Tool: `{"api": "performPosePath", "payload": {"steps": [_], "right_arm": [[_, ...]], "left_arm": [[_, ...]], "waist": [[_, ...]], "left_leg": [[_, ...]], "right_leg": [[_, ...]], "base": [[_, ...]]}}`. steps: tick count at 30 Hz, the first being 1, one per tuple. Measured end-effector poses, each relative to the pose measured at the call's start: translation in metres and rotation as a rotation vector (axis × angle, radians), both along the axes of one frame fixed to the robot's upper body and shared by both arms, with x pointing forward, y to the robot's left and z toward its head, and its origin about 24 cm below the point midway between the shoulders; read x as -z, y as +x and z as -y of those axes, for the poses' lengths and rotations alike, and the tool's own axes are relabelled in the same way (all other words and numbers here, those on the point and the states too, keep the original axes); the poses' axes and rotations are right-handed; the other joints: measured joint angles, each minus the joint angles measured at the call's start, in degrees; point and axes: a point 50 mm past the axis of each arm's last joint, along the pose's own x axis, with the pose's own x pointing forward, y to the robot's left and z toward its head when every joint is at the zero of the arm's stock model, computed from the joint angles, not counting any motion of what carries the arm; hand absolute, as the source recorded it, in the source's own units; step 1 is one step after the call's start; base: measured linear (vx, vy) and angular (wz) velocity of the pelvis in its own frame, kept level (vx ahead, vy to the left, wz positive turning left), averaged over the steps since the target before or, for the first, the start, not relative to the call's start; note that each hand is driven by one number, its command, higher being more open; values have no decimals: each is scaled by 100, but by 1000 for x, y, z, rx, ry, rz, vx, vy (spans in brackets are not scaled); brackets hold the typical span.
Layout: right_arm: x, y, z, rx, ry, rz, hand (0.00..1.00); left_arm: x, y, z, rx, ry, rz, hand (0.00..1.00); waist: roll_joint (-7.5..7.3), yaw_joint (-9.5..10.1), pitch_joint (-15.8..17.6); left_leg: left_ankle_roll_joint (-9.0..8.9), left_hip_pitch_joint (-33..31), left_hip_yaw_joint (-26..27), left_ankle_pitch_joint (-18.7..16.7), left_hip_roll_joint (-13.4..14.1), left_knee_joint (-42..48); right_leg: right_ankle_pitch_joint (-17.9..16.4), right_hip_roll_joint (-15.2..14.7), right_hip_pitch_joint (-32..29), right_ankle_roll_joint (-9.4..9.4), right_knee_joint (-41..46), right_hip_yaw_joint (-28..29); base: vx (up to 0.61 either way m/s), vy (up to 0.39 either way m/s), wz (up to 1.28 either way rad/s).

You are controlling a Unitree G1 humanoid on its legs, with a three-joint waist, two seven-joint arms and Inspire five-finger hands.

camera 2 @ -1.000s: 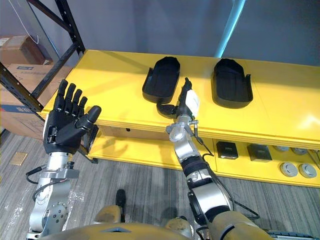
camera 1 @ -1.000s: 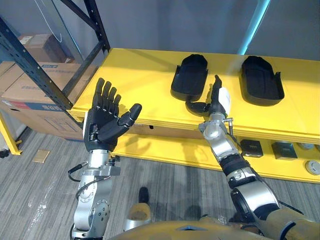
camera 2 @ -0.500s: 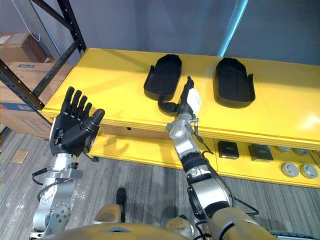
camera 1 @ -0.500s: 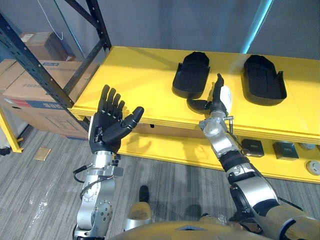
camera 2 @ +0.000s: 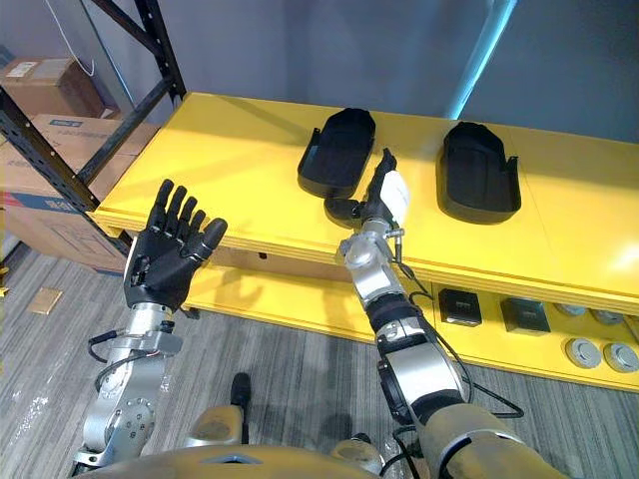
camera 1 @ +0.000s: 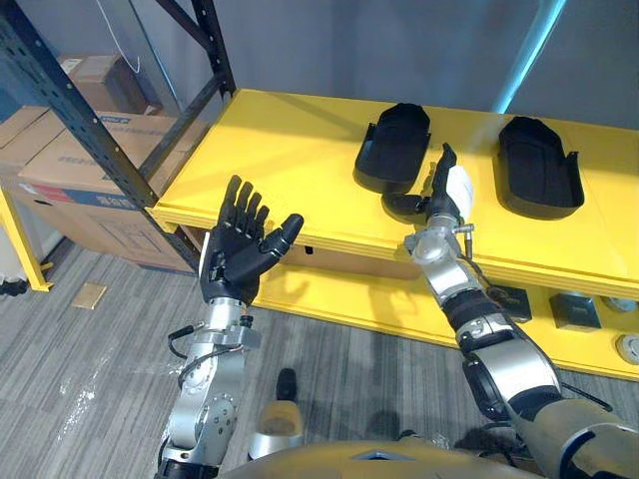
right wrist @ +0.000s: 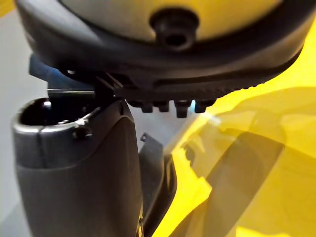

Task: Walk over and take three plastic housings, then place them on the shelf

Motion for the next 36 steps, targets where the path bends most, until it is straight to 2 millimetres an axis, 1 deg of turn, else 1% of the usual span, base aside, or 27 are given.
{"api": "performPosePath", "payload": {"steps": [4, 7, 9, 11, 12, 13, 14, 15, 17, 18, 19, 20, 21, 22, 23, 25, 26, 27, 30, 34, 36], "right_arm": [[-1, 3, 0, 4, 4, -8, 100], [-2, 3, 0, -2, 8, 2, 100], [-5, -5, -1, -14, 58, 53, 100], [-6, -21, -1, -34, 94, 119, 100], [-6, -32, -2, -50, 117, 157, 100], [-6, -47, -3, -71, 167, 204, 100], [-6, -61, -4, -90, 200, 234, 100], [-6, -68, -4, -103, 216, 249, 100], [-14, -92, -1, -167, 320, 302, 100], [-16, -97, 0, -187, 342, 313, 100], [-23, -105, 1, -245, 403, 341, 100], [-32, -112, 2, -325, 458, 376, 100], [-37, -115, 2, -376, 482, 400, 100], [-48, -121, 1, -480, 510, 451, 100], [-55, -124, 0, -529, 515, 481, 100], [-75, -134, -2, -668, 543, 600, 100], [-81, -138, -2, -706, 548, 647, 100], [-83, -140, -1, -716, 545, 664, 100], [-80, -151, 6, -717, 611, 706, 100], [-63, -163, 17, -626, 677, 686, 100], [-59, -166, 21, -594, 682, 682, 100]], "left_arm": [[0, 0, 0, 10, 4, -5, 100], [1, -1, 0, 12, -12, -8, 100], [2, -2, -1, 9, -12, -9, 100], [2, -3, -3, -2, -12, -8, 100], [2, -4, -5, -15, -13, -6, 100], [1, -7, -9, -36, -17, 0, 100], [0, -10, -13, -66, -21, 12, 100], [-1, -11, -15, -77, -21, 17, 100], [-8, -14, -22, -106, -16, 48, 100], [-11, -15, -23, -111, -15, 59, 100], [-16, -16, -25, -119, -15, 81, 100], [-21, -17, -26, -125, -13, 104, 100], [-24, -18, -27, -128, -11, 115, 100], [-27, -19, -29, -133, -4, 133, 100], [-29, -20, -30, -134, -2, 140, 100], [-31, -20, -33, -142, 1, 158, 100], [-32, -21, -35, -155, -3, 166, 100], [-33, -21, -36, -162, -4, 168, 100], [-34, -26, -44, -208, 2, 171, 100], [-39, -34, -52, -261, 55, 185, 100], [-38, -35, -55, -302, 104, 169, 100]], "waist": [[-90, 17, -17], [-124, 7, -7], [-125, -1, -6], [-132, -6, -5], [-133, -23, -6], [-135, -64, -7], [-141, -148, -11], [-144, -198, -12], [-169, -386, -23], [-179, -436, -27], [-207, -509, -45], [-232, -532, -63], [-247, -561, -87], [-278, -628, -151], [-287, -646, -177], [-306, -655, -284], [-323, -652, -330], [-333, -649, -355], [-357, -641, -413], [-335, -671, -430], [-297, -756, -460]], "left_leg": [[1, -4, -4, 0, -5, 0], [1, -7, 0, 1, -11, 0], [4, -15, 15, -3, -29, 0], [-12, -16, 51, -16, -29, 0], [-19, -16, 88, -22, -24, 0], [-24, -10, 150, -28, -18, 0], [-5, 7, 229, -32, -11, 0], [-5, 15, 274, -38, -9, 1], [-25, 60, 409, -57, 4, 1], [-31, 88, 448, -72, 10, 1], [-44, 155, 535, -107, 24, 0], [-59, 218, 631, -156, 47, 0], [-69, 228, 655, -194, 59, 0], [-89, 218, 677, -210, 71, 0], [-90, 217, 689, -213, 74, 0], [-85, 217, 715, -221, 77, 0], [-85, 216, 716, -221, 77, 0], [-85, 216, 718, -221, 76, 0], [-85, 222, 720, -225, 72, -1], [-84, 226, 776, -247, 71, -1], [-93, 235, 812, -254, 73, -1]], "right_leg": [[1, -3, 2, 2, -4, -2], [1, -10, -8, 2, 5, -3], [0, -30, -21, 2, 4, 1], [-3, -35, -78, -1, 3, 27], [-4, -37, -106, -2, 1, 44], [-5, -40, -139, -3, -2, 116], [-2, -46, -164, -1, -1, 185], [2, -50, -173, 4, -1, 216], [26, -56, -222, 39, 0, 352], [26, -56, -223, 38, 0, 392], [23, -53, -225, 35, -3, 483], [18, -40, -232, 29, -9, 578], [16, -29, -242, 27, -11, 607], [8, -18, -275, 18, -11, 635], [1, -17, -288, 8, -10, 647], [-6, -17, -305, 4, -10, 662], [-6, -17, -308, 5, -10, 662], [-7, -17, -309, 4, -10, 662], [-31, -21, -315, -26, -9, 647], [-37, -28, -322, -37, -9, 699], [-32, -28, -346, -32, -6, 738]], "base": [[0, 0, 0], [0, 0, 0], [0, 0, 0], [12, 6, -7], [29, -3, -18], [61, -3, -29], [72, -5, -30], [82, -1, -35], [69, -6, -30], [49, -9, -30], [44, -11, -41], [37, -14, -41], [31, -21, -30], [19, -20, -13], [29, -21, -11], [31, -16, -4], [0, 0, 0], [0, 0, 0], [0, -6, 3], [3, -1, -7], [-23, 1, -9]]}}
